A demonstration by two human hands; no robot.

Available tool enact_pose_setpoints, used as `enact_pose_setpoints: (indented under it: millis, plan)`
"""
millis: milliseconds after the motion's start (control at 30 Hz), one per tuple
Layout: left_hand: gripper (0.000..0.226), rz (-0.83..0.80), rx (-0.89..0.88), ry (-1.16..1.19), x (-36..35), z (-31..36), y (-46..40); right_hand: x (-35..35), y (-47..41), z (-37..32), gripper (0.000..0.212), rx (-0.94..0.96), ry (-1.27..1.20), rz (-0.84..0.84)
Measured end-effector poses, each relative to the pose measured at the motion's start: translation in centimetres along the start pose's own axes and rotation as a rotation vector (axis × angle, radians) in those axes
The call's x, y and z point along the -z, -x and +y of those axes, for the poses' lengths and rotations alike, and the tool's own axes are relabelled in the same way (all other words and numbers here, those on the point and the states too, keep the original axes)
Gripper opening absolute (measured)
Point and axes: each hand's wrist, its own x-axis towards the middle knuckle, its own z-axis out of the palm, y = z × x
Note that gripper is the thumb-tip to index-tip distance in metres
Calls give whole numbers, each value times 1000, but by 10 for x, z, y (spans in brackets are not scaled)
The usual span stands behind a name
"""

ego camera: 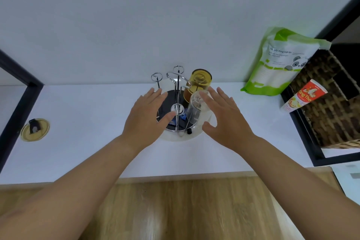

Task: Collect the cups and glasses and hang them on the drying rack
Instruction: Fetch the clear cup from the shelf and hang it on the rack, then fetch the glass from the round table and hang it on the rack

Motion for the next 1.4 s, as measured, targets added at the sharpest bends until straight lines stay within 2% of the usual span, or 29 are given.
enact_pose_setpoints:
  millis: [267, 733, 933, 1200, 1400]
  plan:
    - [57, 52, -49, 49, 71, 61, 1, 83, 11, -32, 75, -30, -129, 149]
    - [59, 169, -219, 48, 309, 262, 17, 359, 55, -122, 72, 75, -201, 374]
    - [58, 234, -334, 81, 384, 341, 30, 454, 91, -158, 71, 106, -198, 481]
    - [59, 215, -556, 85, 422, 409, 30, 537, 165, -191, 70, 11, -151, 626]
    - [61, 101, -760, 213, 411, 477, 33, 569, 238, -187, 68, -168, -174, 787]
